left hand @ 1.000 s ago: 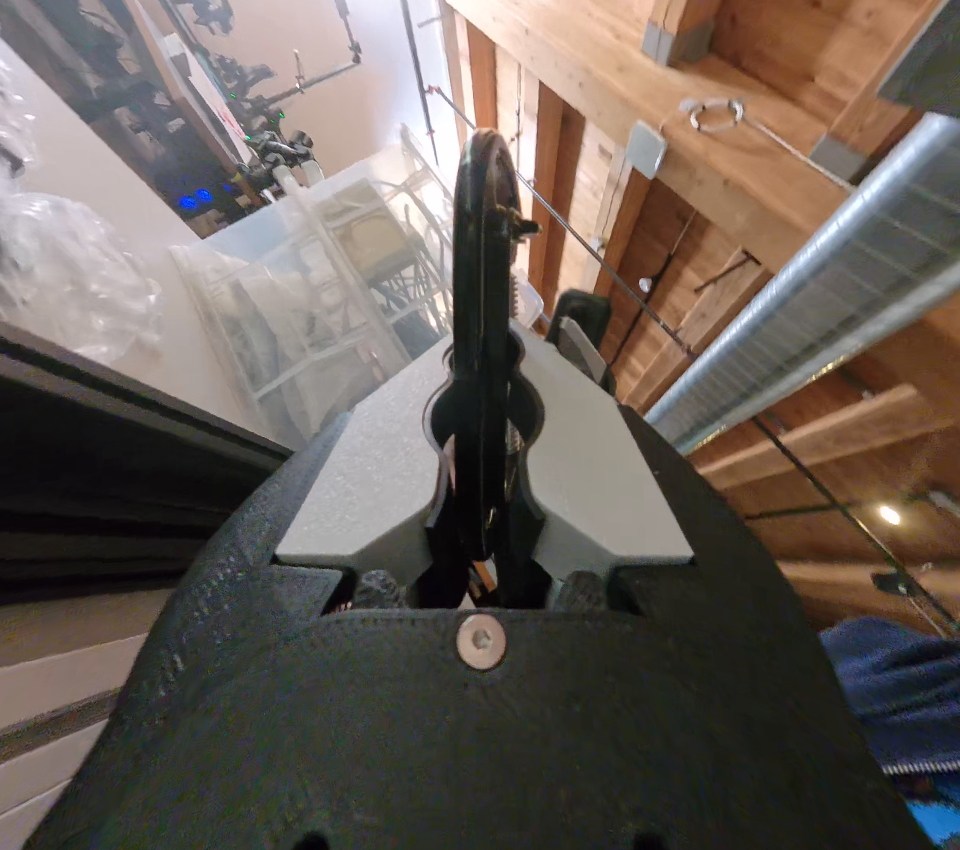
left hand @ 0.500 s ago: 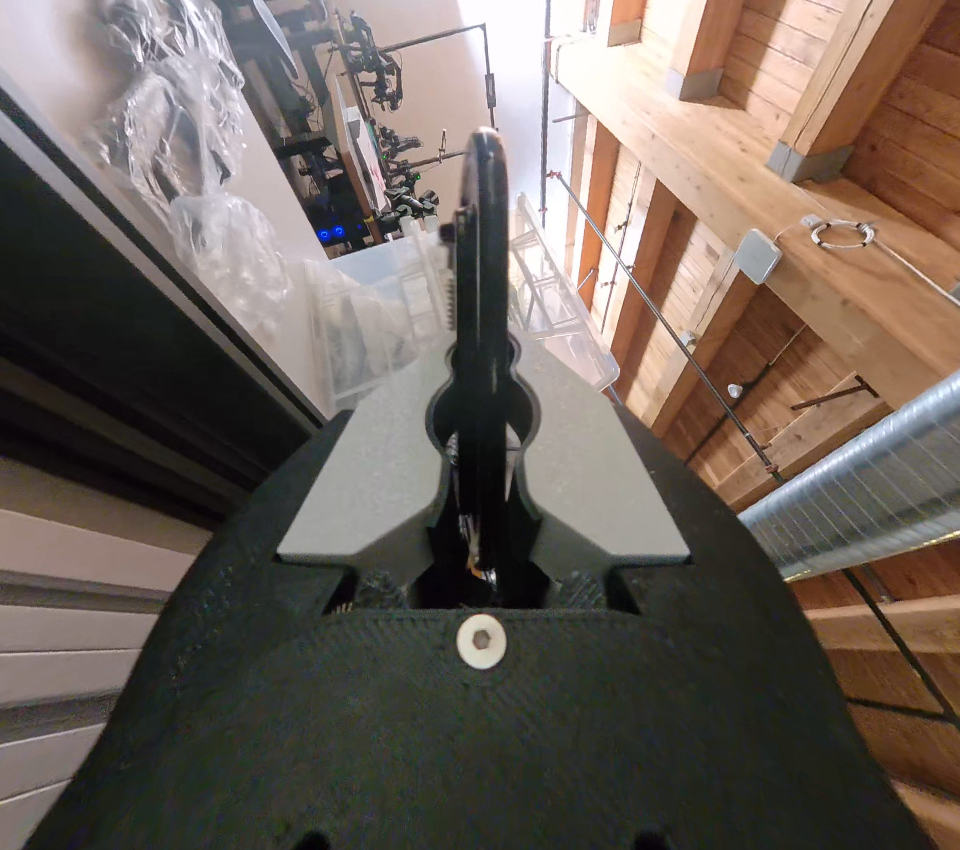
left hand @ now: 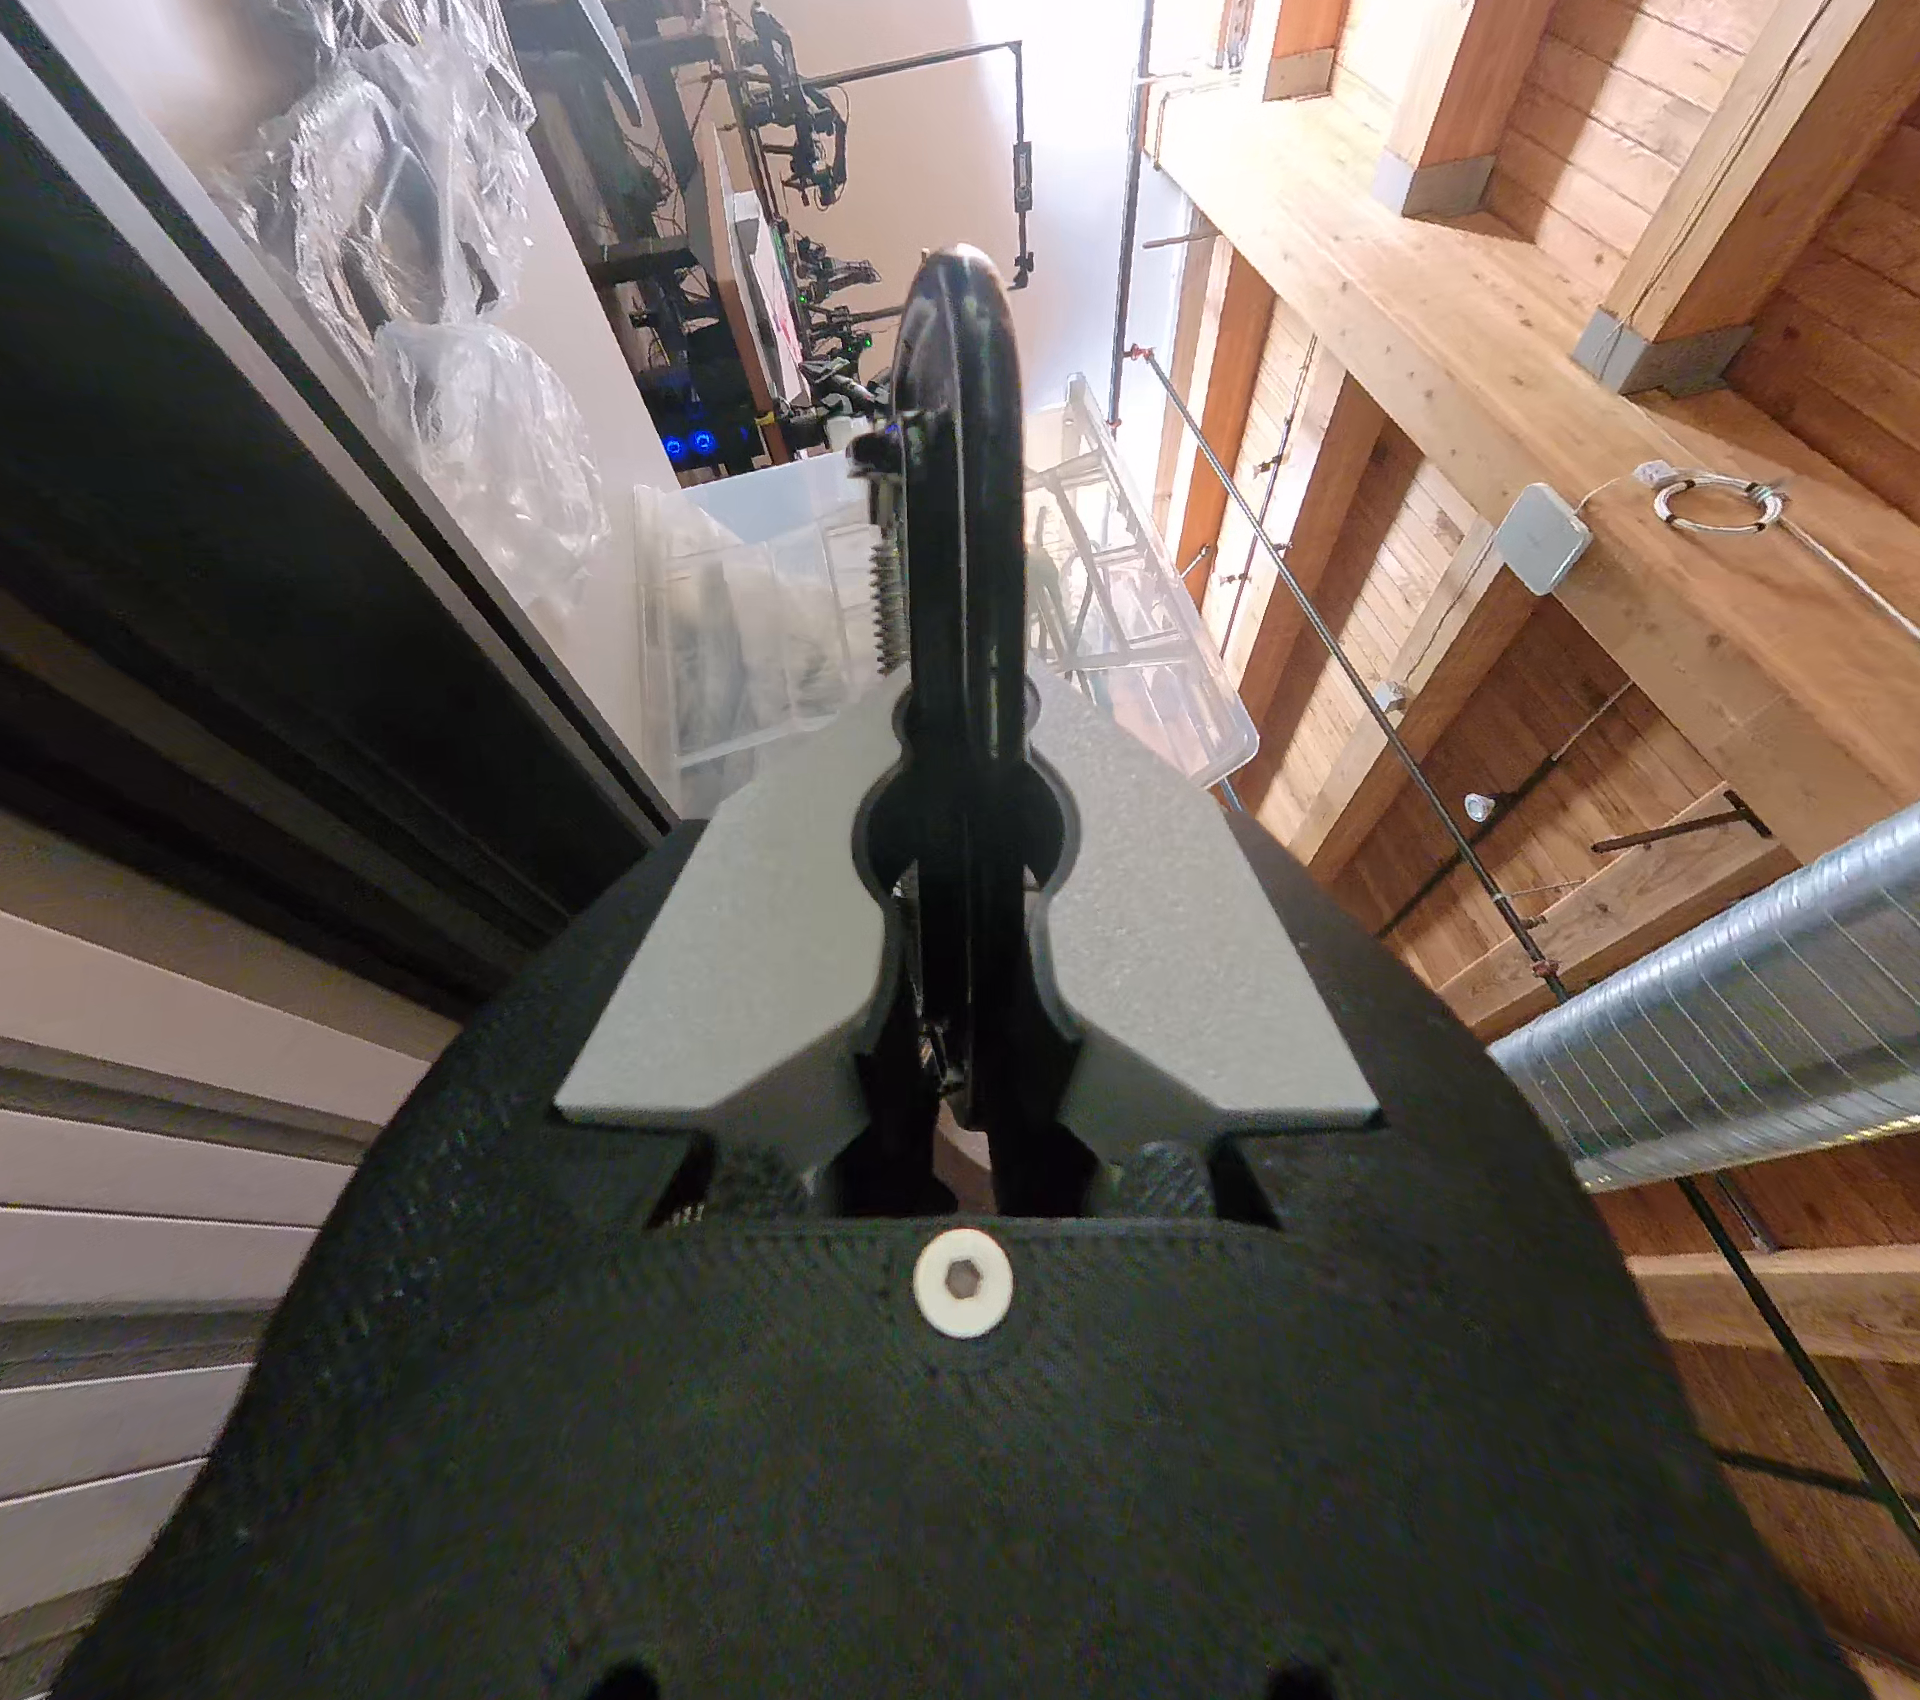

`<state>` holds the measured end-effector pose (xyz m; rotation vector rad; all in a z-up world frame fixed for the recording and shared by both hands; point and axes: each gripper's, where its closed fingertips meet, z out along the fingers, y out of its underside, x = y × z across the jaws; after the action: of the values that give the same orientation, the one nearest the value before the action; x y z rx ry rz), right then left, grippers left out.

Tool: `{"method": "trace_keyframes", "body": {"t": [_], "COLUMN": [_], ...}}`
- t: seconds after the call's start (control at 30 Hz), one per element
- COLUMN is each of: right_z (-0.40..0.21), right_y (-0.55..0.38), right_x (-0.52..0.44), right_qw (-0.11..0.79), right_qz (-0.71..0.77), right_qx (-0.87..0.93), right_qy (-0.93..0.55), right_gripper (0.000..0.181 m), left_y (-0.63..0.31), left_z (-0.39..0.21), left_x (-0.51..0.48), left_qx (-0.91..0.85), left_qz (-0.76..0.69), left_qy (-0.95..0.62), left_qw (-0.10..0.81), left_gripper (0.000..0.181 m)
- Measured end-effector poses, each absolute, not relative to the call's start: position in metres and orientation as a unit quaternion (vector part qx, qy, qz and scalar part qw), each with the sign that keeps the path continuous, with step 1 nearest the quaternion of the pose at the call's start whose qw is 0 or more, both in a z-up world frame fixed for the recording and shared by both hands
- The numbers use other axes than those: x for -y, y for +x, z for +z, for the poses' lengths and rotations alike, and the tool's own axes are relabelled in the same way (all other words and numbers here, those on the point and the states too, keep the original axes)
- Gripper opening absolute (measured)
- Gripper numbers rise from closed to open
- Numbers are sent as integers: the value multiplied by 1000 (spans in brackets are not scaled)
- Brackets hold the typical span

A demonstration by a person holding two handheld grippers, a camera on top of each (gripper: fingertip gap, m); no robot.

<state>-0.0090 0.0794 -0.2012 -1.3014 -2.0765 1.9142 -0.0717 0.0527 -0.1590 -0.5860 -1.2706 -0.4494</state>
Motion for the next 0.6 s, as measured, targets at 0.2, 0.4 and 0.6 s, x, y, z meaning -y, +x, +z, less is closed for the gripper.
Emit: {"method": "trace_keyframes", "body": {"t": [0.2,0.4,0.6], "right_z": [-202,-200,-200], "right_y": [-5,-6,-13], "right_x": [-74,-71,-74], "right_qw": [21,69,136], "right_qz": [618,606,588], "right_qx": [670,695,719], "right_qy": [-411,-381,-345], "right_gripper": [22,17,15], "left_y": [-73,-73,-72], "left_z": [-158,-157,-154], "left_x": [-48,-45,-44], "left_qx": [583,582,580], "left_qz": [-197,-195,-191], "left_qy": [-263,-262,-270], "left_qw": [743,745,745], "left_gripper": [16,17,18]}}
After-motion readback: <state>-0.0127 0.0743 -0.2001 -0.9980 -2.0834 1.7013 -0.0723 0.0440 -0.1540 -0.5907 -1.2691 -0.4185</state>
